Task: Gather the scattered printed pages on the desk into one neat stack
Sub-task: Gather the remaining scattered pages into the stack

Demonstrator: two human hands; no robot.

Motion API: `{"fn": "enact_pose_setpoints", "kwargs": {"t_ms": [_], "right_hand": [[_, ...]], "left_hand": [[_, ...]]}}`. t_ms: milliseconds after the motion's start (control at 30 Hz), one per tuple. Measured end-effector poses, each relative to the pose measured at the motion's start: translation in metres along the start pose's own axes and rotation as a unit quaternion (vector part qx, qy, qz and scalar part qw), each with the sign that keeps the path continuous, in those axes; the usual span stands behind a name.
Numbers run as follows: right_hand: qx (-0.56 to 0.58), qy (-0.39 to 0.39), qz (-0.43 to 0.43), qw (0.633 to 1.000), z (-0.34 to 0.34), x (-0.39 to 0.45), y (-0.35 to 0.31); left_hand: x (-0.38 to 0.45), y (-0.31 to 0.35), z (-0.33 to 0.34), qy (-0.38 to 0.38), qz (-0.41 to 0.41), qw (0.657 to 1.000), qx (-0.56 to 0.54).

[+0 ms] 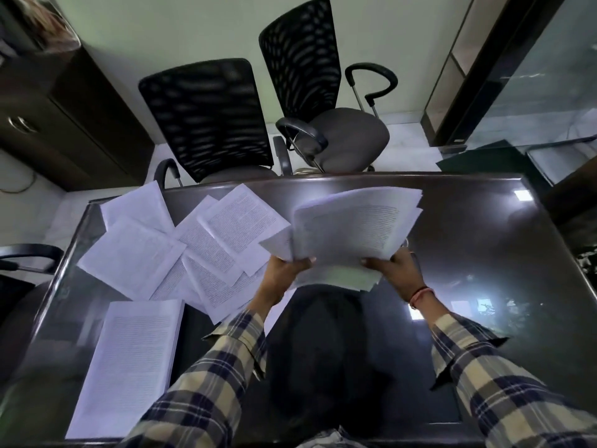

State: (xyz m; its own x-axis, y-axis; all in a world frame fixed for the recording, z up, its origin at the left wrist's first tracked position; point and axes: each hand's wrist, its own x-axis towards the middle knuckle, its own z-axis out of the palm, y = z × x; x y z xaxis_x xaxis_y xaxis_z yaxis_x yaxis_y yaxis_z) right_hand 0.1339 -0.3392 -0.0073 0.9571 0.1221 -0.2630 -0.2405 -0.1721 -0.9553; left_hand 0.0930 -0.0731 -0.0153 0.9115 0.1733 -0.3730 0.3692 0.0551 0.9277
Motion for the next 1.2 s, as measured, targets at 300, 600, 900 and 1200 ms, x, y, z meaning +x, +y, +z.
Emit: {"fn": "enact_pose_setpoints", "kwargs": {"t_ms": [300,600,900,1200], "right_hand": [[-0.024,0.069,0.044,0.996,0.05,0.003,0.032],[-0.014,0.091,0.032,0.995,0.055,-0.011,0.022],[0.016,0.086,-0.02,0.996,0.057,-0.014,0.009],[0.119,0.059,-0.082,0.988,0.075,-0.025,-0.031]], "left_hand": [[-0.016,0.006,-0.001,0.107,0.043,0.992,0.054],[-0.022,0.011,-0.016,0.106,0.06,0.992,0.023],[-0.029,0.011,-0.021,0.043,0.145,0.989,0.001],[-0.032,0.043,-0.012,0.061,0.144,0.987,-0.021]]}}
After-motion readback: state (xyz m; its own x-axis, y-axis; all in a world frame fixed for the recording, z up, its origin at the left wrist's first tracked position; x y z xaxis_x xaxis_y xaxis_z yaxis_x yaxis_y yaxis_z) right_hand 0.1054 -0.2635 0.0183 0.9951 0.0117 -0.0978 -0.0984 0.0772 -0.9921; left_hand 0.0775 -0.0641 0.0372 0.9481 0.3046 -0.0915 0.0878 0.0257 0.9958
